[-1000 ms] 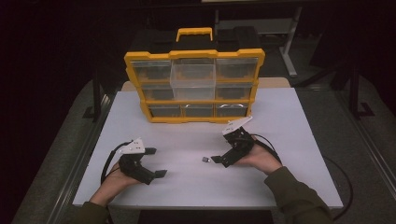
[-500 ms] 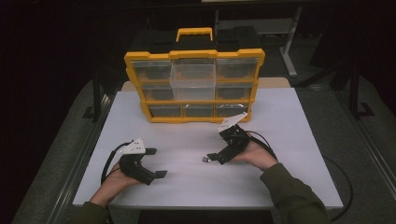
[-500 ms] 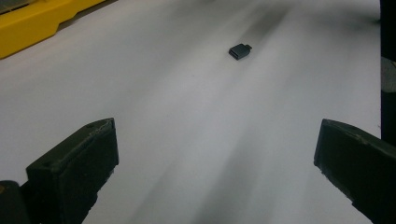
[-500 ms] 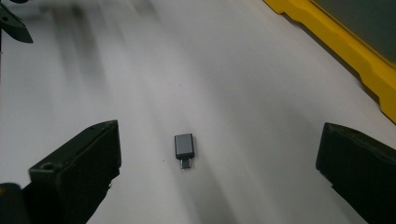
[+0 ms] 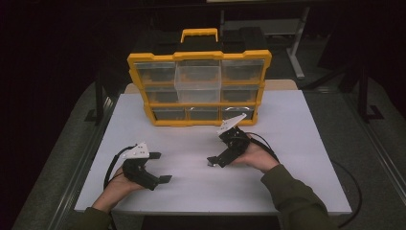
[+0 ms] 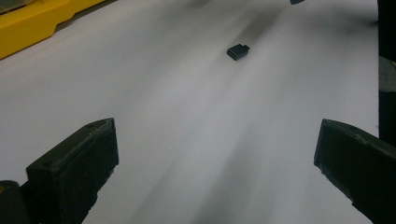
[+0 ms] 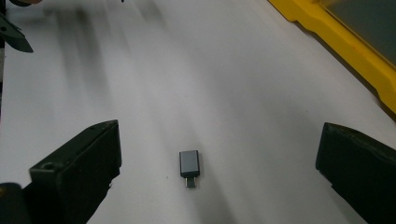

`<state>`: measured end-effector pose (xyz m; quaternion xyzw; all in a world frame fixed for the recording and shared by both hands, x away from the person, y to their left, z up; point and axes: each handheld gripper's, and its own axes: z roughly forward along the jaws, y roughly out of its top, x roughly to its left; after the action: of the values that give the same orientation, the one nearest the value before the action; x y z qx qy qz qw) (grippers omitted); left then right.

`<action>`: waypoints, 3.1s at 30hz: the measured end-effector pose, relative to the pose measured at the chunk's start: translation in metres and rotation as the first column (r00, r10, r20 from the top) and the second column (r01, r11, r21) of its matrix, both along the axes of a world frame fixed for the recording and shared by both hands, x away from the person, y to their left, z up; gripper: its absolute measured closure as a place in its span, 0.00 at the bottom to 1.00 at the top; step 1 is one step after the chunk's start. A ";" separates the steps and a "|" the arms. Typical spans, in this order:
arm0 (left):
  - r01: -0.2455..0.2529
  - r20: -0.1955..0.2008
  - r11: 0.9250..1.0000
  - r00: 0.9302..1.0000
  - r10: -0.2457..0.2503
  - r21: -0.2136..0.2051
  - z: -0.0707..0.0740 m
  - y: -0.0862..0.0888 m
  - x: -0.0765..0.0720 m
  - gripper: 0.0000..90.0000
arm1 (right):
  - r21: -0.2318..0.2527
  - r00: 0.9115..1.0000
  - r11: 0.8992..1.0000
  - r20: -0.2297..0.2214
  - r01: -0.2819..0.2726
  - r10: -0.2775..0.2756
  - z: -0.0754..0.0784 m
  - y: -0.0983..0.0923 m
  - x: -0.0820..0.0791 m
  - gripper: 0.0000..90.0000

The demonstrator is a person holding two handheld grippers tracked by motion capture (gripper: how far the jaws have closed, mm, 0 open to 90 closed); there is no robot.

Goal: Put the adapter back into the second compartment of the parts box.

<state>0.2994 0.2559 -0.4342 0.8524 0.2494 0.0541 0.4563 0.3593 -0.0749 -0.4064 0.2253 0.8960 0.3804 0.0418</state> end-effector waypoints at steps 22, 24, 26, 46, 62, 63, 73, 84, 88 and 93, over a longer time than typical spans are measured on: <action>0.002 0.000 1.000 1.000 -0.002 -0.004 0.000 -0.001 0.000 0.00 | -0.014 0.999 0.999 -0.007 -0.047 0.047 -0.002 0.023 0.006 0.00; 0.001 0.001 1.000 1.000 -0.001 -0.002 0.000 -0.001 0.000 0.00 | -0.016 0.999 0.999 -0.009 -0.051 0.051 -0.003 0.024 0.006 0.01; -0.001 0.000 1.000 1.000 0.001 -0.004 0.000 0.000 0.000 0.00 | -0.018 0.999 0.999 -0.010 -0.051 0.050 -0.003 0.024 0.006 0.01; 0.000 0.003 1.000 1.000 0.000 -0.003 0.000 0.000 0.000 0.00 | -0.076 0.995 0.992 -0.024 -0.098 0.097 -0.008 0.026 0.002 0.28; -0.002 0.003 1.000 1.000 0.002 -0.005 0.000 0.000 0.000 0.00 | -0.121 0.990 0.983 -0.050 -0.137 0.131 -0.015 0.027 0.001 0.57; -0.002 0.003 1.000 1.000 0.002 -0.005 0.000 0.000 0.000 0.00 | -0.122 0.990 0.983 -0.051 -0.140 0.134 -0.015 0.027 0.001 0.57; -0.003 0.001 1.000 1.000 0.003 -0.005 0.001 0.000 0.000 0.00 | -0.151 0.987 0.977 -0.066 -0.152 0.143 -0.022 0.029 0.002 0.69; -0.001 0.002 1.000 1.000 0.001 -0.005 0.000 0.001 0.000 0.00 | -0.168 0.986 0.972 -0.068 -0.163 0.154 -0.029 0.029 0.003 0.76; -0.001 0.003 1.000 1.000 0.001 -0.004 0.000 0.000 0.000 0.00 | -0.177 0.985 0.971 -0.075 -0.163 0.152 -0.030 0.029 0.003 0.77; -0.001 0.001 1.000 1.000 0.001 -0.005 0.000 0.000 0.000 0.00 | -0.184 0.984 0.968 -0.076 -0.170 0.158 -0.031 0.029 0.002 0.80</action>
<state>0.2990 0.2563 -0.4342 0.8511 0.2496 0.0542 0.4586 0.3615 -0.0455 -0.4374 0.1569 0.9446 0.2882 0.0041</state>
